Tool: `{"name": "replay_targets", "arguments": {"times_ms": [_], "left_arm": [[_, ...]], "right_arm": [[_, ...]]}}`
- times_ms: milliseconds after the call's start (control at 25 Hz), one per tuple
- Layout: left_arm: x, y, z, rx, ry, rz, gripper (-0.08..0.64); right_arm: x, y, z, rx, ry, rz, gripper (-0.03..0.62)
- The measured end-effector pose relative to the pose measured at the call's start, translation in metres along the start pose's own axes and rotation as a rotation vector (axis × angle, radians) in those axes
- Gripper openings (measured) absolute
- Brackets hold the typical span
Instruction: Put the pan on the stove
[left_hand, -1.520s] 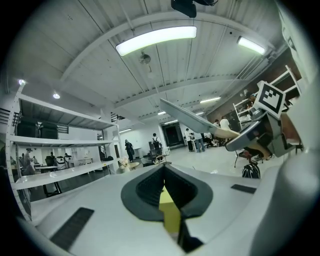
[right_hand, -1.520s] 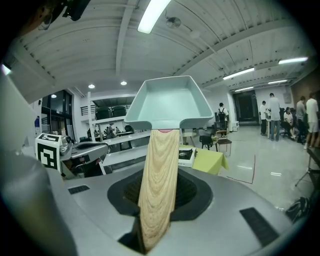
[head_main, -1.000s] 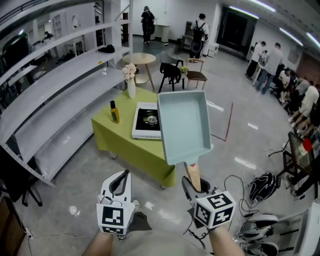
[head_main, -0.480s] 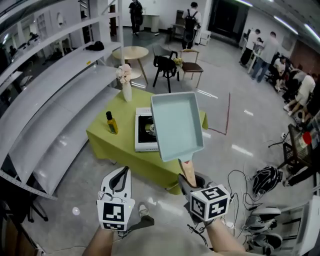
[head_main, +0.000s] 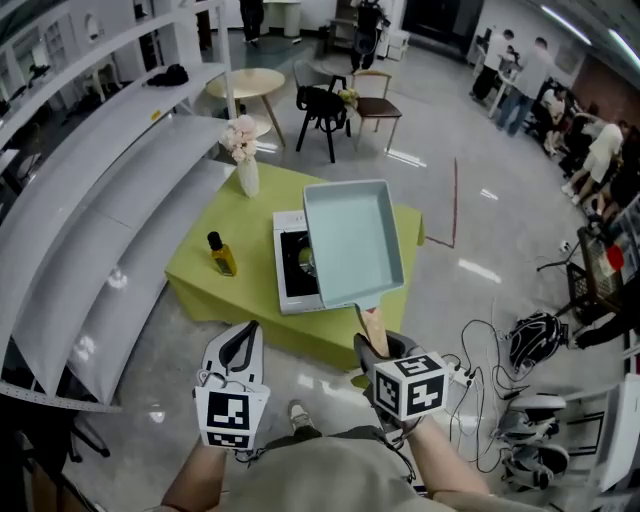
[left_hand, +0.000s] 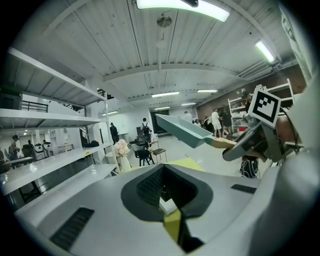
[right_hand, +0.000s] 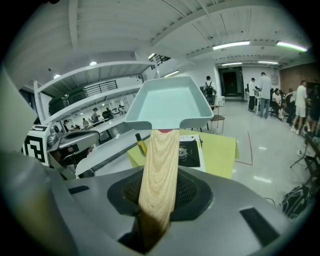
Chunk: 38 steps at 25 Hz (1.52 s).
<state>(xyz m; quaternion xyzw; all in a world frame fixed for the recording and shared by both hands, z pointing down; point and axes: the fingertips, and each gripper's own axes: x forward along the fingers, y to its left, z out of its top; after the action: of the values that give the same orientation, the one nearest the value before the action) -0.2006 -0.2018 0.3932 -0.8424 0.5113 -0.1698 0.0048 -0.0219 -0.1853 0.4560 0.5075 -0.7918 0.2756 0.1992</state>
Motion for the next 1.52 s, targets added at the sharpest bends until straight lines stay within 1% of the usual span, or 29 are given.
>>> {"name": "replay_targets", "arguments": {"times_ms": [240, 400, 440, 600, 680, 960, 1200, 1360, 1440, 1520], "left_arm": [[0.037, 0.006, -0.015, -0.014, 0.041, -0.038, 0.006], [0.060, 0.006, -0.022, -0.026, 0.066, -0.044, 0.006], [0.066, 0.007, -0.025, -0.041, 0.073, -0.043, 0.006], [0.090, 0.011, -0.042, -0.145, 0.108, -0.033, 0.006], [0.100, 0.015, -0.048, -0.162, 0.128, -0.020, 0.006], [0.131, 0.014, -0.061, -0.180, 0.176, -0.012, 0.006], [0.148, 0.008, -0.076, -0.191, 0.216, -0.020, 0.006], [0.155, 0.002, -0.092, -0.211, 0.257, -0.037, 0.006], [0.156, -0.001, -0.101, -0.219, 0.276, -0.039, 0.006], [0.157, -0.003, -0.110, -0.227, 0.295, -0.042, 0.006]], "right_arm": [[0.041, -0.018, -0.005, 0.026, 0.068, -0.020, 0.092], [0.064, -0.028, -0.006, 0.049, 0.111, -0.018, 0.092], [0.071, -0.031, -0.007, 0.056, 0.125, -0.014, 0.092], [0.095, -0.040, -0.014, 0.069, 0.185, 0.012, 0.092], [0.106, -0.046, -0.016, 0.055, 0.213, 0.016, 0.092], [0.142, -0.063, -0.027, 0.032, 0.306, 0.023, 0.092], [0.169, -0.065, -0.036, 0.011, 0.362, 0.045, 0.092], [0.182, -0.068, -0.052, 0.010, 0.426, 0.032, 0.092], [0.186, -0.069, -0.054, -0.005, 0.438, 0.028, 0.092], [0.191, -0.070, -0.060, 0.001, 0.459, 0.024, 0.094]]}}
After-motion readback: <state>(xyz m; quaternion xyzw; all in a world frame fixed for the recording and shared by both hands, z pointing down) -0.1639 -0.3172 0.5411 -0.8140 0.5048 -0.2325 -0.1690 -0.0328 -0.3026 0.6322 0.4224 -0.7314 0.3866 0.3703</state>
